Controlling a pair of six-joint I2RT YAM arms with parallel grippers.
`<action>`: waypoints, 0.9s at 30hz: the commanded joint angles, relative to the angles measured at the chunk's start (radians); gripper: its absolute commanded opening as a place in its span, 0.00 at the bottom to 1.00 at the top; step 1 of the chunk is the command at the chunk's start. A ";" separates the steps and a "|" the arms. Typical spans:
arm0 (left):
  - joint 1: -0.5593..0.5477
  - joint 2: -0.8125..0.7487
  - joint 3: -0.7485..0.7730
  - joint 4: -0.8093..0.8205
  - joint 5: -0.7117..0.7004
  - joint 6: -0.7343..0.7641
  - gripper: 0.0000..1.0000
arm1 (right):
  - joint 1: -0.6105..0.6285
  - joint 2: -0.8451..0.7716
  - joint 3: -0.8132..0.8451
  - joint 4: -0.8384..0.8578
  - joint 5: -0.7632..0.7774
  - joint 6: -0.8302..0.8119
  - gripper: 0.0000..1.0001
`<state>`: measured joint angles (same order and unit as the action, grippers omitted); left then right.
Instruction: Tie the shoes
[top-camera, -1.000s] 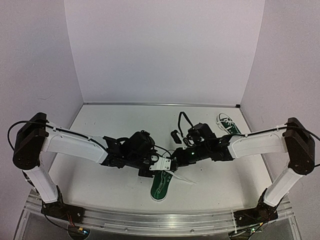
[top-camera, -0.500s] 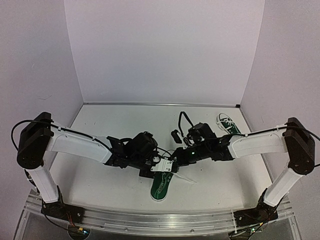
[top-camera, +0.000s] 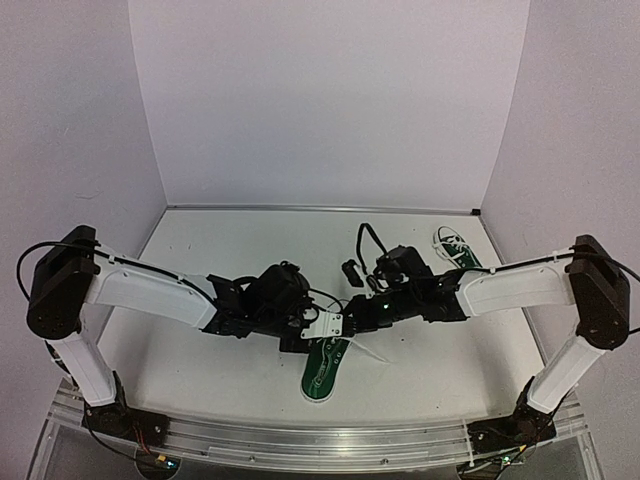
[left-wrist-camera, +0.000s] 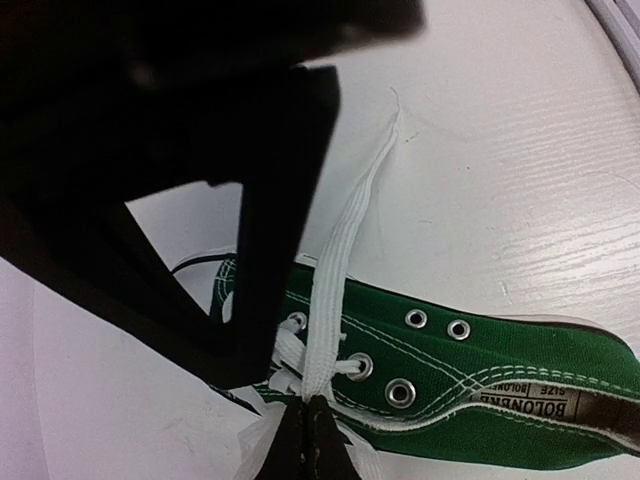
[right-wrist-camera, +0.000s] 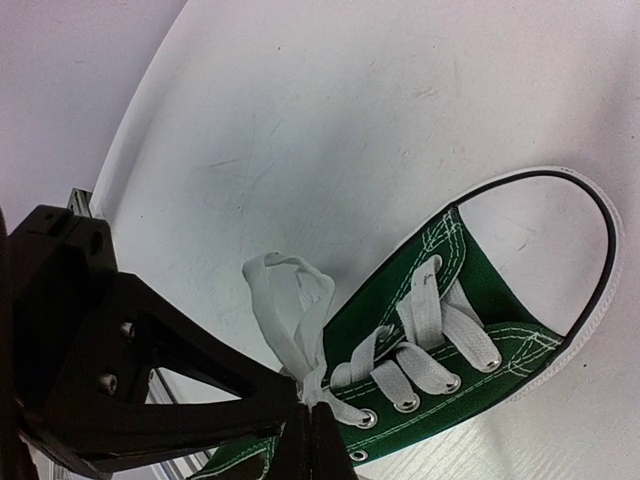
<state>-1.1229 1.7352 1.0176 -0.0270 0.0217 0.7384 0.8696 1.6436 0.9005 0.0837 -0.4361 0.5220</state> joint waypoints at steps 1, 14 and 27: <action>0.000 -0.053 -0.016 0.106 -0.012 -0.060 0.00 | 0.002 0.002 -0.001 0.041 -0.003 0.002 0.00; 0.006 0.005 -0.033 0.149 -0.043 -0.115 0.00 | 0.003 -0.007 -0.002 0.042 0.004 0.007 0.00; 0.009 0.045 -0.044 0.193 -0.060 -0.155 0.00 | 0.003 -0.002 0.000 0.054 -0.010 0.021 0.00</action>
<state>-1.1202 1.7541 0.9801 0.1003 -0.0093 0.6239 0.8688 1.6436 0.8997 0.0892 -0.4330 0.5305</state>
